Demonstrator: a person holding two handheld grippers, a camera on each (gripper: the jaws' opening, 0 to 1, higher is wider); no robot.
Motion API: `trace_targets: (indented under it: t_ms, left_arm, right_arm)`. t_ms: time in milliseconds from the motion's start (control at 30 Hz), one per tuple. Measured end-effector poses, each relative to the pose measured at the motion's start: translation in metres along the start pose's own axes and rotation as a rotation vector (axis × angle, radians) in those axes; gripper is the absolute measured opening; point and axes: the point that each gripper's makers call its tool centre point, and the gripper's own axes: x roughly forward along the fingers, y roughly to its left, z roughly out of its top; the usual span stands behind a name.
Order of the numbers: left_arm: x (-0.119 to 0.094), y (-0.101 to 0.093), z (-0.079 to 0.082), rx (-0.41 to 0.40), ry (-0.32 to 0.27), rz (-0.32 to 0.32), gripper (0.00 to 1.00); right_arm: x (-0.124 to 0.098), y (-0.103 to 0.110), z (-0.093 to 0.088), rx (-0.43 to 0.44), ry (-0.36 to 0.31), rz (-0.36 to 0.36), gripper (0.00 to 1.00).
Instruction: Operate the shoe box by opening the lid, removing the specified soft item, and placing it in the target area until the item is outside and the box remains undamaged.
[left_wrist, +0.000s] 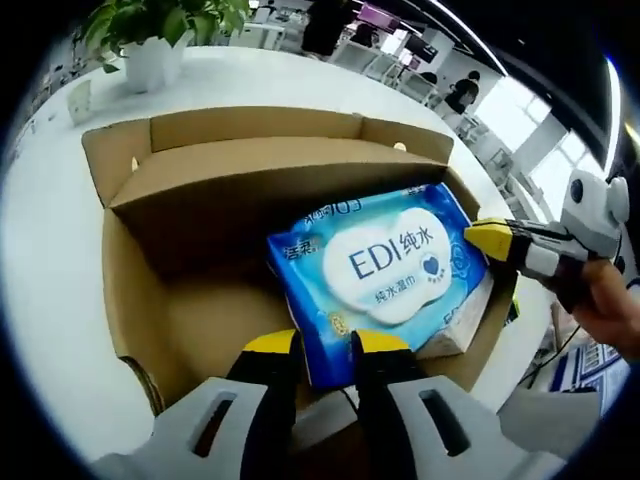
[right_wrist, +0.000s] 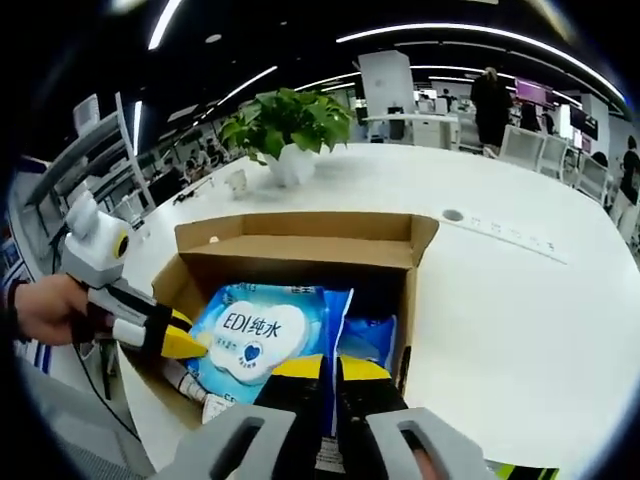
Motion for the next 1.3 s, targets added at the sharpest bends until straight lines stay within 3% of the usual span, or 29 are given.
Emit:
trace_targets:
  t_ms: [167, 300, 367, 433, 533, 733, 1300]
  left_arm:
    - [0.003, -0.001, -0.002, -0.003, 0.004, -0.007, 0.16]
    - [0.003, 0.001, 0.0, -0.007, -0.03, 0.01, 0.1]
    - [0.002, 0.001, 0.003, -0.052, -0.061, 0.015, 0.07]
    - [0.0, 0.002, 0.002, -0.048, -0.064, 0.009, 0.06]
    - [-0.003, 0.001, 0.003, -0.052, -0.072, 0.003, 0.05]
    - [-0.016, 0.001, 0.012, -0.026, -0.14, 0.014, 0.04]
    - [-0.042, -0.02, 0.028, 0.014, -0.216, 0.01, 0.04]
  right_arm:
    - [0.001, 0.002, -0.001, 0.022, 0.011, 0.04, 0.0]
    - [0.002, 0.014, -0.003, -0.044, 0.026, 0.088, 0.07]
    - [0.0, 0.025, 0.0, -0.045, 0.004, 0.123, 0.04]
    - [-0.002, 0.019, 0.002, -0.1, -0.006, 0.063, 0.0]
    - [0.0, 0.02, 0.003, -0.054, -0.006, 0.078, 0.0]
    - [-0.003, 0.02, 0.005, -0.063, -0.022, 0.07, 0.0]
    - [-0.036, 0.023, 0.014, -0.034, -0.102, 0.04, 0.0]
